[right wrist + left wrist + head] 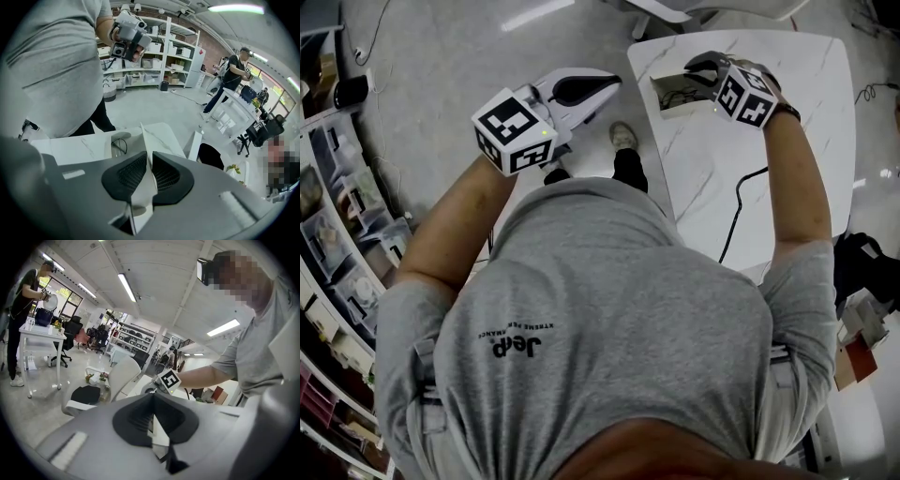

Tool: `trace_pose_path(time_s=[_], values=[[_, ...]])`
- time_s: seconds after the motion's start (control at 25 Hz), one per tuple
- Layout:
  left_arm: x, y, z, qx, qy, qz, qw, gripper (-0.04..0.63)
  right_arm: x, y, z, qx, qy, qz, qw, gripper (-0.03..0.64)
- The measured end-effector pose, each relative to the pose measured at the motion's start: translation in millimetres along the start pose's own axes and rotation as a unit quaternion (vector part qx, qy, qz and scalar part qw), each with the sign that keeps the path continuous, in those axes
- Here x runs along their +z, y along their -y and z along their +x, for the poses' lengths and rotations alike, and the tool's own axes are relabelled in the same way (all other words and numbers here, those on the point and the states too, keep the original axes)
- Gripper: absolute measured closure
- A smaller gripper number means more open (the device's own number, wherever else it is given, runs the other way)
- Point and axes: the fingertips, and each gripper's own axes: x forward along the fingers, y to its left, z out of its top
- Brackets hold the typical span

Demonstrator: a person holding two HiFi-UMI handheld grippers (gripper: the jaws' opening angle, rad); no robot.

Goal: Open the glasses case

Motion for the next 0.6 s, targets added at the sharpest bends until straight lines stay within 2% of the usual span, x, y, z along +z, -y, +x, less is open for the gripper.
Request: trace_pose_path(time_s=[0.6], values=[[-1.6, -7.1, -32.7, 0.023, 0.006, -0.001, 0.9997, 0.549, 2.0, 22.5, 11.8, -0.027, -0.015, 0.009, 0.999, 0.571]])
